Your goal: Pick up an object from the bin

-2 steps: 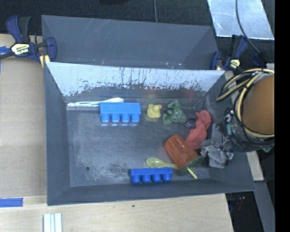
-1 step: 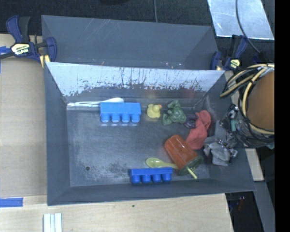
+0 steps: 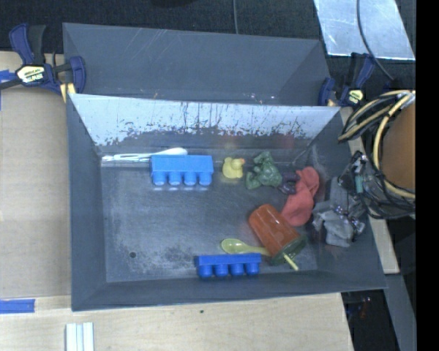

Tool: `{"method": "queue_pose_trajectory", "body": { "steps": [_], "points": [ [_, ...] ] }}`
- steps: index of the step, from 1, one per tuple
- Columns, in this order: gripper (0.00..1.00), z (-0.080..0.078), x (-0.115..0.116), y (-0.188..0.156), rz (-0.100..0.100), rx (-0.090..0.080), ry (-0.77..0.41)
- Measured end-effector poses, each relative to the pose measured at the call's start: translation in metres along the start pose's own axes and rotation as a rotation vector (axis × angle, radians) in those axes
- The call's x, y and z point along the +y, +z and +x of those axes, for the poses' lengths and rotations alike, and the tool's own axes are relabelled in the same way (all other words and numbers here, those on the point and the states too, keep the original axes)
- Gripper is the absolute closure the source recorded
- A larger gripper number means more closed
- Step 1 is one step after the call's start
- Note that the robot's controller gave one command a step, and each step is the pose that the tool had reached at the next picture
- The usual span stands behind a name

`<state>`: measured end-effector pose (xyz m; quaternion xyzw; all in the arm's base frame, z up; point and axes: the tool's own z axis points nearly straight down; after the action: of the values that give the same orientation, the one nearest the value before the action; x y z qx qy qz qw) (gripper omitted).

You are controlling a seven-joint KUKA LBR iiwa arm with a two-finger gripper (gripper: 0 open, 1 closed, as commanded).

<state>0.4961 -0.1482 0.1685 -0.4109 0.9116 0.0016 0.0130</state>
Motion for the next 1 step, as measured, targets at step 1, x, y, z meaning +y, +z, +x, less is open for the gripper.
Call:
{"method": "queue_pose_trajectory", "body": {
  "steps": [1],
  "points": [
    [1.00, -0.0004, -0.0003, -0.0168, 0.001, -0.001, 0.000]
  ]
}}
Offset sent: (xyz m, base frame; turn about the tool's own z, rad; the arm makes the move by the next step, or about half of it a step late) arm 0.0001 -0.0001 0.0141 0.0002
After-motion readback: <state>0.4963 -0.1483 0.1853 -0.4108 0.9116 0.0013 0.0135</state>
